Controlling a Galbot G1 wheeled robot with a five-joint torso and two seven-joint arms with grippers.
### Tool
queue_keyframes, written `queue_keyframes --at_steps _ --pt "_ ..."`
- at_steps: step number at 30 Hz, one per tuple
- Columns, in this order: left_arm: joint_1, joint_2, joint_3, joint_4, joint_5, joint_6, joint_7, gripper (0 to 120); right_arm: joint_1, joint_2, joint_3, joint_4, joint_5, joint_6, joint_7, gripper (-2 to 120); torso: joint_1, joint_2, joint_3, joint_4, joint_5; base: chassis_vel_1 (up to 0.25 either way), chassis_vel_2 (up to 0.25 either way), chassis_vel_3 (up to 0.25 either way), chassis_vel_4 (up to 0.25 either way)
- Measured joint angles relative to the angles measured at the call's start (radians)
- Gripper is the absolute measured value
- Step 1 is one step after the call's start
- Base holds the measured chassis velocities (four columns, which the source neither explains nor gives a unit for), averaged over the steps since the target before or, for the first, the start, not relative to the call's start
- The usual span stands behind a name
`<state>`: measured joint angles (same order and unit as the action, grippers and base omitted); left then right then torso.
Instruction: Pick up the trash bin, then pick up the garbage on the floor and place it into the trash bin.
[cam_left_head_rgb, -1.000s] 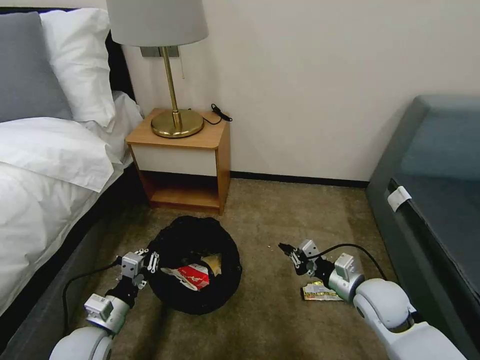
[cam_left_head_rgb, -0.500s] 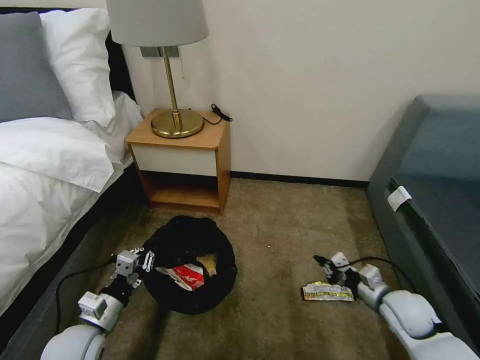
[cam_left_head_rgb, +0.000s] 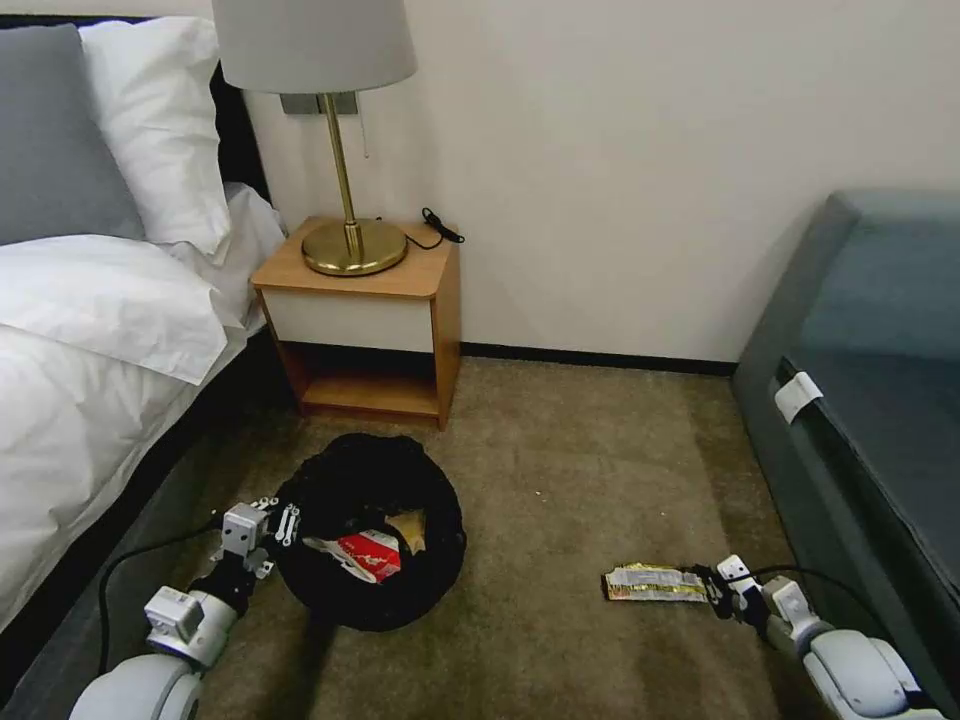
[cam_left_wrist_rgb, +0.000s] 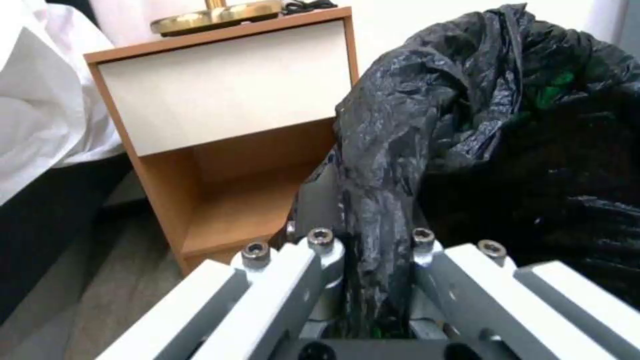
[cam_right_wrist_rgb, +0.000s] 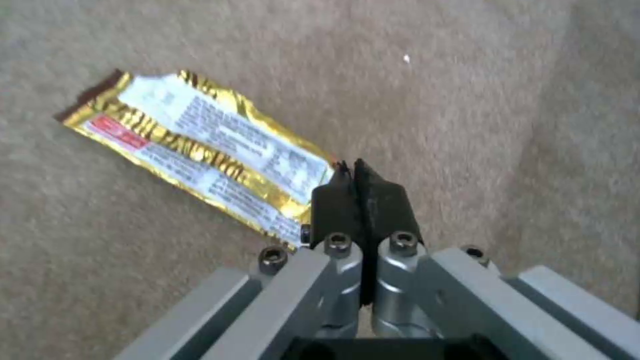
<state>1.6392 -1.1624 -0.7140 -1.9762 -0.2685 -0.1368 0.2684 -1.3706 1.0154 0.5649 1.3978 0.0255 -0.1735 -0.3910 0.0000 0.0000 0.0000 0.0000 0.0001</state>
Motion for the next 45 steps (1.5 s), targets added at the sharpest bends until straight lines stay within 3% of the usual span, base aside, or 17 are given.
queue_keyframes --at_steps 10,21,23,25,32,38,45 --pt "0.031 -0.002 -0.034 -0.01 -0.001 0.001 -0.001 3 0.058 0.028 -0.022 -0.086 -0.027 0.007 0.016 4 0.0 0.0 0.0 0.0001 -0.0001 0.0 0.0 0.0 0.0" --pt "0.041 0.004 -0.044 -0.02 -0.006 0.006 0.0 3 0.109 0.044 -0.026 -0.166 -0.051 0.021 0.019 40 0.0 0.0 0.0 0.0 -0.0001 0.0 0.0 0.0 0.0" --pt "0.039 0.01 -0.043 -0.022 -0.011 0.013 0.0 3 0.12 0.05 -0.026 -0.189 -0.056 0.025 0.019 54 0.0 0.0 0.0 0.0 -0.0002 0.0 0.0 0.0 0.0" --pt "0.039 0.011 -0.043 -0.022 -0.011 0.014 0.0 3 0.123 0.051 -0.026 -0.194 -0.059 0.027 0.019 56 0.0 0.0 0.0 0.0 -0.0001 0.0 0.0 0.0 0.0" --pt "0.039 0.013 -0.041 -0.018 -0.012 0.015 0.001 3 0.138 0.065 -0.028 -0.227 -0.074 0.038 0.019 88 0.0 0.0 0.0 0.0 -0.0001 0.0 0.0 0.0 0.0" --pt "0.046 0.013 -0.042 -0.018 -0.012 0.012 0.004 3 0.148 0.079 -0.031 -0.25 -0.085 0.042 0.02 99 0.0 0.0 0.0 0.0 -0.0001 0.0 0.0 0.0 0.0" --pt "0.06 0.015 -0.051 -0.027 -0.017 0.006 0.008 3 0.169 0.089 -0.042 -0.286 -0.092 0.052 0.02 100 0.0 0.0 0.0 0.0 -0.0001 0.0 0.0 0.0 0.0"
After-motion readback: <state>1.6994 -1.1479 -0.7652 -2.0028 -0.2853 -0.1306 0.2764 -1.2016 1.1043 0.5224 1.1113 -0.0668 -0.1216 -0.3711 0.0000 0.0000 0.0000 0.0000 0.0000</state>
